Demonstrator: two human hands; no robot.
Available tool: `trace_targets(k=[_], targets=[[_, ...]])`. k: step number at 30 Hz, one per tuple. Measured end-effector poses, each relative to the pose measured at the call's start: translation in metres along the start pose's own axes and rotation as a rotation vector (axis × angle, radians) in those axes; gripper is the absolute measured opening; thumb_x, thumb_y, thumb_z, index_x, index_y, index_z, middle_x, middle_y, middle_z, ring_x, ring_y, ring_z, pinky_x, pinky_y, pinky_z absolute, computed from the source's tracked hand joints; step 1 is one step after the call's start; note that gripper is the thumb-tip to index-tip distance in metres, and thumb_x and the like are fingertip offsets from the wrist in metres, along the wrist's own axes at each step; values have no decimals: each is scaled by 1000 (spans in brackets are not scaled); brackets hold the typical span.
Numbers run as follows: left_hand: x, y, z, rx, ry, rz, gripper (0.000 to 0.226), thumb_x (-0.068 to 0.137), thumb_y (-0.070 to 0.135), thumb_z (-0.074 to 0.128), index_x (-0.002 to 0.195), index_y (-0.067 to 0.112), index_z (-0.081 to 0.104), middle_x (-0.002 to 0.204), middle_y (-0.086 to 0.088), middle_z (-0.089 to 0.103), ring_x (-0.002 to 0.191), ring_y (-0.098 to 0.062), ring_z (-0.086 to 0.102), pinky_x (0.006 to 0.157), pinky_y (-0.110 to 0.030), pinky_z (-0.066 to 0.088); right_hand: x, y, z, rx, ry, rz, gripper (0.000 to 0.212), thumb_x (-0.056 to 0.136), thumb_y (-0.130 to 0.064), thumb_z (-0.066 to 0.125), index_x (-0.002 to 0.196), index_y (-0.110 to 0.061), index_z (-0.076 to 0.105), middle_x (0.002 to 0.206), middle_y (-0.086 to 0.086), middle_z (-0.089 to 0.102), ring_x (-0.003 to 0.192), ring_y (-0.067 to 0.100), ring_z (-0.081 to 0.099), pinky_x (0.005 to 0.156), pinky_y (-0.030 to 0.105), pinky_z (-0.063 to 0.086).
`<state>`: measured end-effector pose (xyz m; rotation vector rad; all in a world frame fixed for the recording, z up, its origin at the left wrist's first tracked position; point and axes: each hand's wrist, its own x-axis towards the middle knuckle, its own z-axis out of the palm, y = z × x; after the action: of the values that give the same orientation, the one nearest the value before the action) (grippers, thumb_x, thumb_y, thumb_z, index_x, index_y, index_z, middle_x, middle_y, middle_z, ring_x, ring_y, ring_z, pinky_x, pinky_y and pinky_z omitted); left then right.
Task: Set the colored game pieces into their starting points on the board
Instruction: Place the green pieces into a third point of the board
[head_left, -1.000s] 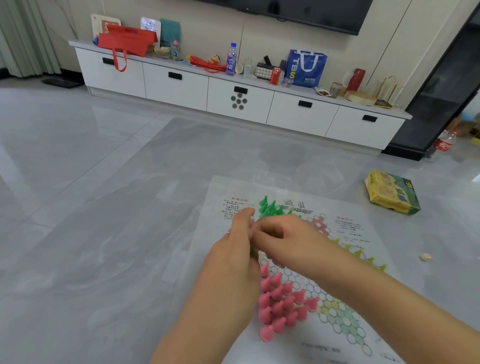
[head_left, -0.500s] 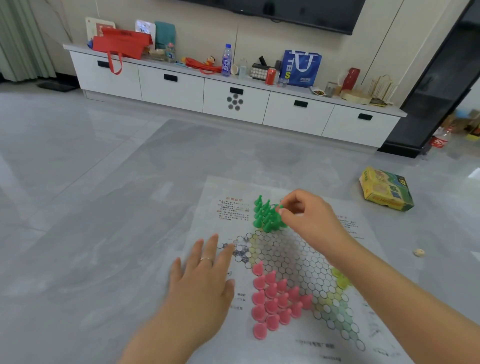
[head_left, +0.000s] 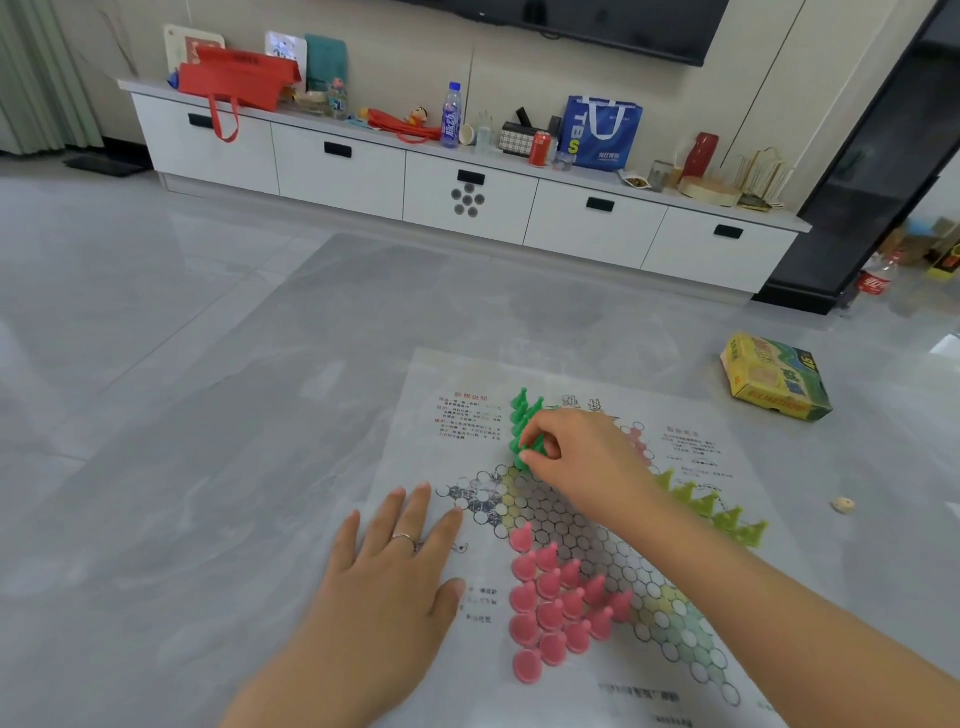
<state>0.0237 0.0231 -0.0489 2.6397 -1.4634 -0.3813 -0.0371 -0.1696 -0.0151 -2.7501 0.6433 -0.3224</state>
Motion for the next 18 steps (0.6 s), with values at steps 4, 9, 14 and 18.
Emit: trace_targets(k=[4, 9, 14, 18], targets=[[0, 0, 4, -12, 28, 12, 85, 61, 56, -17, 143, 36, -13, 147, 9, -31, 141, -17, -23, 109, -35, -15, 1, 0, 5, -3, 19, 12, 8, 86, -23, 59, 91, -19, 64, 60, -15, 38, 56, -2, 36, 55, 19, 33], [-3, -1, 3, -53, 46, 36, 95, 51, 55, -18, 143, 36, -10, 143, 7, -29, 139, -16, -22, 109, -36, -14, 1, 1, 5, -10, 23, 28, 7, 86, -22, 59, 90, -18, 63, 59, -14, 39, 55, -2, 37, 53, 16, 31], [-5, 1, -2, 1, -24, 10, 71, 76, 57, -9, 144, 35, -13, 153, 4, -26, 140, -16, -24, 112, -38, -14, 2, 2, 6, -28, 15, 33, 8, 86, -23, 59, 90, -18, 63, 57, -14, 38, 54, -2, 36, 61, 21, 40], [-6, 3, -6, 20, -74, -13, 56, 95, 47, 11, 144, 33, -12, 153, 3, -26, 140, -17, -24, 114, -39, -13, 1, 2, 6, -37, 6, 31, 9, 87, -25, 58, 92, -18, 62, 58, -14, 38, 54, -2, 35, 54, 18, 33]])
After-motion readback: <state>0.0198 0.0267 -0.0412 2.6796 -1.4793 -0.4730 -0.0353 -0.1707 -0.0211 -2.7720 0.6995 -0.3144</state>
